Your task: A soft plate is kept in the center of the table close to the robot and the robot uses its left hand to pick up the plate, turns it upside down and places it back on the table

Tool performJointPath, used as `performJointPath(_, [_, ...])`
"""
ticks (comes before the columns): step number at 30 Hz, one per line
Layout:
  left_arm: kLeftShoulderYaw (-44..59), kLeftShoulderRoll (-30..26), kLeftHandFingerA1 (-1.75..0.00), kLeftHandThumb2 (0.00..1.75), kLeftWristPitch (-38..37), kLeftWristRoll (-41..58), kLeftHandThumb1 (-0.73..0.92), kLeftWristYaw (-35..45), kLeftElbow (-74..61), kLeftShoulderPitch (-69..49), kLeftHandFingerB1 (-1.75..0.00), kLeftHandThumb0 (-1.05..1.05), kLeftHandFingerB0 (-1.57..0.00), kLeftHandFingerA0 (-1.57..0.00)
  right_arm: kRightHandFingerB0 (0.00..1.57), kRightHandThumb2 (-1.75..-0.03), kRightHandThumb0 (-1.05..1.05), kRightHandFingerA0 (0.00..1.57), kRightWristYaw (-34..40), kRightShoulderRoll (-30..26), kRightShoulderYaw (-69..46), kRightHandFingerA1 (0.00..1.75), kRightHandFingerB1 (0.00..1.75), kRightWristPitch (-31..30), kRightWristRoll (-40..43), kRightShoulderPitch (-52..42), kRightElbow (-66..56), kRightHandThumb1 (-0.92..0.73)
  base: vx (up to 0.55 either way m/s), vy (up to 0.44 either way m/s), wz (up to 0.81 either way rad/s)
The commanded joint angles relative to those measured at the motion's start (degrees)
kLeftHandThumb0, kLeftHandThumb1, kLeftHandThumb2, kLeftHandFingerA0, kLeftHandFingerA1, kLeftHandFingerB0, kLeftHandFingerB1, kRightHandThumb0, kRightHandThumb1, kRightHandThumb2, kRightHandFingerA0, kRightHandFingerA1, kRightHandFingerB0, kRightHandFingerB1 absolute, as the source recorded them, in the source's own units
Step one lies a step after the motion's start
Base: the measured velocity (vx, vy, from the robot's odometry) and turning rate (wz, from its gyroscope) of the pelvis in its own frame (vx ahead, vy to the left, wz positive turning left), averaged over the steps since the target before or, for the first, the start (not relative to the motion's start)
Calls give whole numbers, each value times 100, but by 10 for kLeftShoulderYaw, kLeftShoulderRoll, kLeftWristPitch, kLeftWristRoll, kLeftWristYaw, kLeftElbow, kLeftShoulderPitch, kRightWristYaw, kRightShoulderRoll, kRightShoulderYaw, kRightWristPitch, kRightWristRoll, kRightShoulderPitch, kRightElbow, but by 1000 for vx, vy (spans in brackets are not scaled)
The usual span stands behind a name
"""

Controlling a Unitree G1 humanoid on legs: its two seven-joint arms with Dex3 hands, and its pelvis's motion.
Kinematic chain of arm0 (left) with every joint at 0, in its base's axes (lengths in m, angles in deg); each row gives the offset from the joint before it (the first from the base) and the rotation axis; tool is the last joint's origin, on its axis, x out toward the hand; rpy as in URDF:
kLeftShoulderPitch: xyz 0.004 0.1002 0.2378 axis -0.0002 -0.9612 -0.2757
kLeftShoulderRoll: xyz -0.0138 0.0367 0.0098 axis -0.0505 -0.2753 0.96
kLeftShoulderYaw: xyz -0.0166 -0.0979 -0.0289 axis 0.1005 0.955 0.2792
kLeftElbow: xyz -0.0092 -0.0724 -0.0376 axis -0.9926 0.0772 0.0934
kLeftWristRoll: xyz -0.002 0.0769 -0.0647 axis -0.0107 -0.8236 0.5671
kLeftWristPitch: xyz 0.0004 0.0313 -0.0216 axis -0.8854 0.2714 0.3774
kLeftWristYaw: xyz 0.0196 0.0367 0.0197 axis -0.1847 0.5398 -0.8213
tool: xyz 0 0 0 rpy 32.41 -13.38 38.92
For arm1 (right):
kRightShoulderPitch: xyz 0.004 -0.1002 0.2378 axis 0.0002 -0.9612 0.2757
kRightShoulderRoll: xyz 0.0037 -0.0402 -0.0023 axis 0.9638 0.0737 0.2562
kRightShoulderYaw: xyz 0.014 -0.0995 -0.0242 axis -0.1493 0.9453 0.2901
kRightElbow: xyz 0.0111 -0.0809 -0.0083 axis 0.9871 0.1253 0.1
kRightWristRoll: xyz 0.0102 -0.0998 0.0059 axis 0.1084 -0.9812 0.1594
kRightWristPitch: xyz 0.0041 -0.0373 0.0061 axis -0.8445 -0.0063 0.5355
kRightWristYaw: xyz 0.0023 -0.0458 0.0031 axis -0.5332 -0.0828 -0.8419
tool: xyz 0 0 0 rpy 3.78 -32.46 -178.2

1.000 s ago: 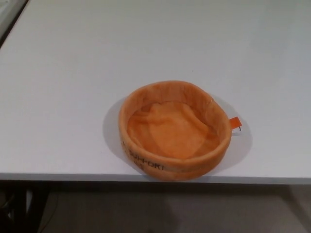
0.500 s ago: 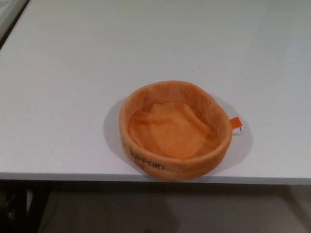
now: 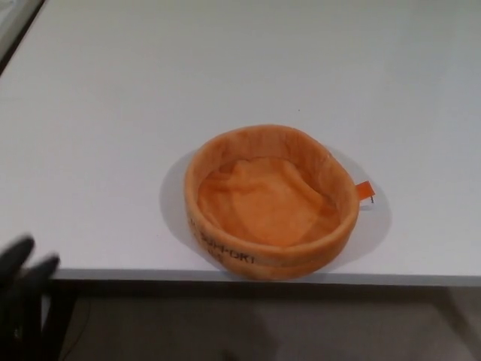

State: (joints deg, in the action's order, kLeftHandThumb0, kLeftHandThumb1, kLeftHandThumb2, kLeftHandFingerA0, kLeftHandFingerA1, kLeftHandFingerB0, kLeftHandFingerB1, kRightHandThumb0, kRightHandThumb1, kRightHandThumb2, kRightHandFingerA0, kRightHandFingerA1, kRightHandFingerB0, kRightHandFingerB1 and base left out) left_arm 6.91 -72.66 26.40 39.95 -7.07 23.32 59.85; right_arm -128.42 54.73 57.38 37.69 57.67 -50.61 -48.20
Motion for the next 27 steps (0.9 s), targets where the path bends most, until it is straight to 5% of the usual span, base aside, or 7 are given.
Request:
performJointPath(1, [26,-27,-41,67,67,-19,86,-47,-34,78,-32,-94,-31,-32,17,-72,-82,28,0,-3,-3,32,28,-3,16,-2,-2,-91,0,0,0])
performJointPath(13, [12,-98,-41,66,166,-132,82,-80,-15,319,-32,-100,-34,-37,18,-71,-81,30,2,-1,-1,33,28,-13,19,-9,-16,-92,0,0,0])
performJointPath(14, [8,-101,-49,107,168,-147,63,-84,-9,334,-41,-98,-27,-31,18,-71,-82,29,2,-1,0,34,28,-13,19,-10,-19,-92,0,0,0])
performJointPath(15, [0,-103,-38,67,171,-169,85,-90,-2,355,-31,-100,-35,-37,18,-69,-83,29,2,-2,0,31,27,-12,17,-8,-13,-92,0,0,0])
performJointPath(18, [-14,-109,-47,106,191,-201,66,-99,1,388,-42,-100,-29,-32,18,-69,-83,29,2,-3,1,32,27,-10,15,0,-3,-92,0,0,0])
performJointPath(25, [-67,-114,-39,66,240,-254,83,-98,9,476,-31,-100,-33,-34,9,-107,-83,21,9,-7,2,46,39,-26,12,-8,-28,-74,0,0,0])
performJointPath(27, [-77,-116,-40,66,234,-262,82,-99,22,492,-31,-99,-33,-35,18,-69,-84,31,11,-6,2,32,27,-25,7,-6,-25,-92,0,0,0])
